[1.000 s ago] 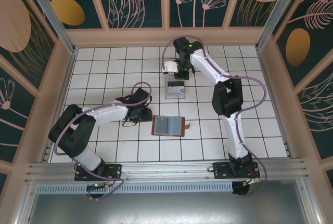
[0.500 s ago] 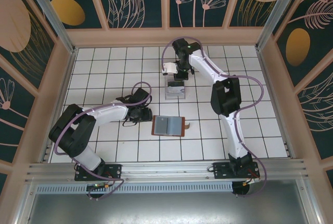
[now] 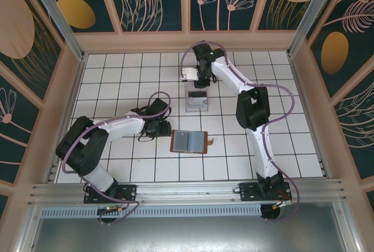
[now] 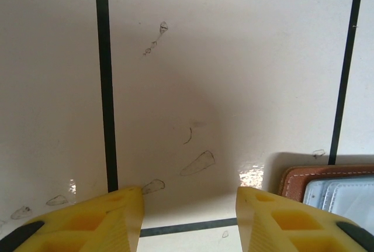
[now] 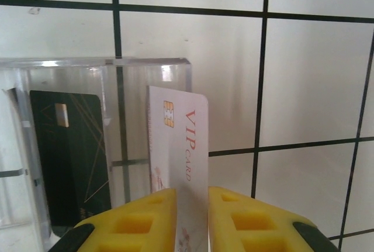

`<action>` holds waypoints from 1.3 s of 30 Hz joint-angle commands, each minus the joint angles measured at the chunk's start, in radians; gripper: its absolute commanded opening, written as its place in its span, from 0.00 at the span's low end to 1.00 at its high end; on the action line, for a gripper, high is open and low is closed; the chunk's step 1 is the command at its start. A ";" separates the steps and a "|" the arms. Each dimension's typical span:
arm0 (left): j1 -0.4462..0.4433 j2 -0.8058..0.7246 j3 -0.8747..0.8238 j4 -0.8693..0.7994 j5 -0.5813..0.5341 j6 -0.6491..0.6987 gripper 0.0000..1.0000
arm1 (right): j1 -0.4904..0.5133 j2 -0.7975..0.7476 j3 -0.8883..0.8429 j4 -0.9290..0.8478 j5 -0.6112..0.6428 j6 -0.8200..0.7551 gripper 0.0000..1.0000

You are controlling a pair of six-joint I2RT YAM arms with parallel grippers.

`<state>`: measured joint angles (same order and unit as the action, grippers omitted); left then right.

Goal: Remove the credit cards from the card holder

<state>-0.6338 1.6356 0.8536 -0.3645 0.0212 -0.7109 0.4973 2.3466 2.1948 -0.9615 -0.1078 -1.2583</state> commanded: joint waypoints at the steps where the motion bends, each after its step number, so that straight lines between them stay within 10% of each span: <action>1: 0.007 0.029 0.024 -0.003 -0.001 0.009 0.47 | 0.004 -0.013 0.028 0.026 0.011 -0.003 0.23; 26: 0.007 0.031 0.032 -0.006 0.006 0.018 0.47 | 0.000 -0.065 -0.015 0.123 0.033 0.013 0.28; 39: 0.007 -0.006 -0.010 0.128 0.219 0.039 0.45 | 0.015 -0.249 -0.160 0.243 -0.123 0.422 0.26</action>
<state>-0.6220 1.6444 0.8623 -0.3149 0.1364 -0.6899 0.4992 2.2131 2.0933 -0.7815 -0.1589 -0.9894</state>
